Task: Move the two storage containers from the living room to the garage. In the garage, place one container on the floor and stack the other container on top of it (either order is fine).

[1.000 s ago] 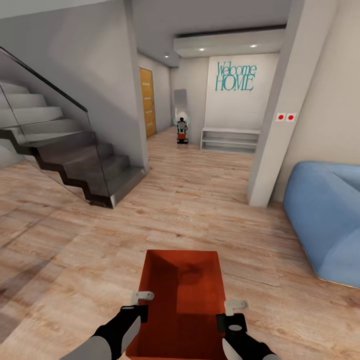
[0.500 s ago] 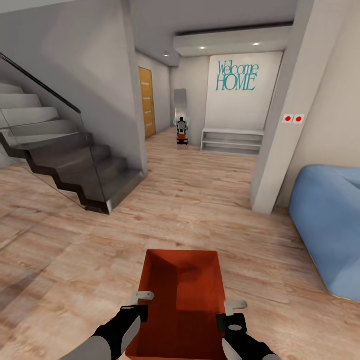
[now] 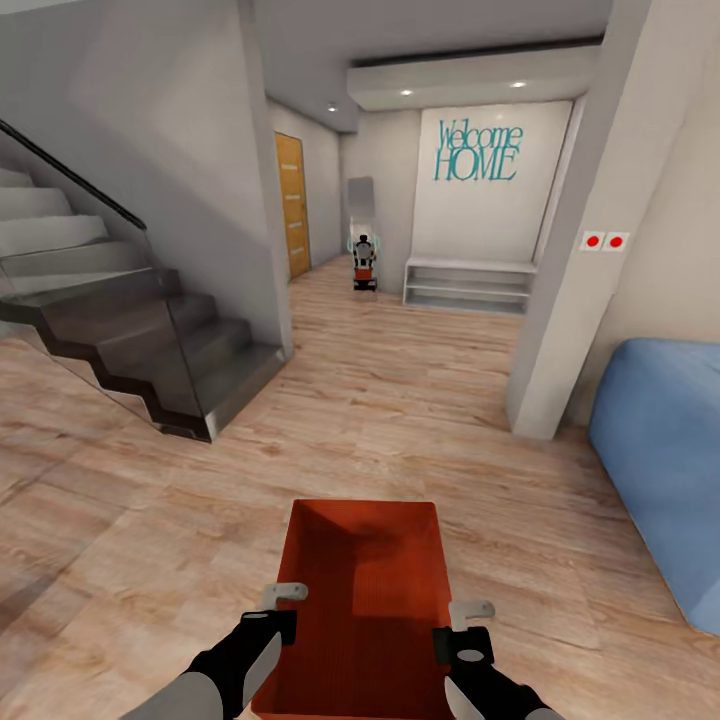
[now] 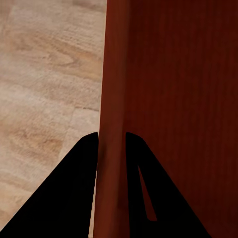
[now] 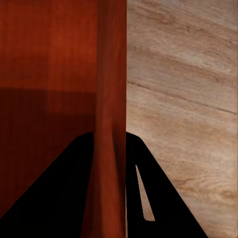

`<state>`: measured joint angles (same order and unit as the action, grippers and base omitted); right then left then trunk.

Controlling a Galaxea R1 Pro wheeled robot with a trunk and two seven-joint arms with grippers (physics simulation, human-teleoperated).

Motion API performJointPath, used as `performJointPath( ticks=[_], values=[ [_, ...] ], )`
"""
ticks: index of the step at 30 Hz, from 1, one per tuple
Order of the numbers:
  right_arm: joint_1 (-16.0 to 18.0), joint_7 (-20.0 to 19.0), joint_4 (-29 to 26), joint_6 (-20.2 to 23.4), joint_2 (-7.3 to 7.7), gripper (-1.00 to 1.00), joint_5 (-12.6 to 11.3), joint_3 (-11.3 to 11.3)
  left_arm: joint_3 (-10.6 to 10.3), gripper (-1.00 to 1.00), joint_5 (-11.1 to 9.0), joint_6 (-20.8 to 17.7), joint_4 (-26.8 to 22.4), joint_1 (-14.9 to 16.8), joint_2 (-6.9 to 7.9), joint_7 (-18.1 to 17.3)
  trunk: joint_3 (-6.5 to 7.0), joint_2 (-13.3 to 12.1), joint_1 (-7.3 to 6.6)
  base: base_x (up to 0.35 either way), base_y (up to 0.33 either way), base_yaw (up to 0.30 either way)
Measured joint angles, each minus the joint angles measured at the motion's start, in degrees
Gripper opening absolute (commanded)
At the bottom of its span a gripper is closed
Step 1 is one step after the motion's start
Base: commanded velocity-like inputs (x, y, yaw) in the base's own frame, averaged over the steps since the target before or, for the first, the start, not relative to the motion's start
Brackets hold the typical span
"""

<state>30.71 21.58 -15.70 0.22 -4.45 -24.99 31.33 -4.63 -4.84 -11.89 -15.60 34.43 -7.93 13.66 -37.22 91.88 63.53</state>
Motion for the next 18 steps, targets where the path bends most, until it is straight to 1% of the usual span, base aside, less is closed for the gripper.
performJointPath(
  ticks=[18],
  values=[
    [0.0, 0.0, 0.0, 0.0, -0.01, -1.00, 0.0, 0.0, 0.0, -1.00, 0.0, 0.0, 0.0, 0.0, 0.01, 0.0, 0.00, 0.0, 0.00, 0.322, 0.000, -0.006]
  ],
)
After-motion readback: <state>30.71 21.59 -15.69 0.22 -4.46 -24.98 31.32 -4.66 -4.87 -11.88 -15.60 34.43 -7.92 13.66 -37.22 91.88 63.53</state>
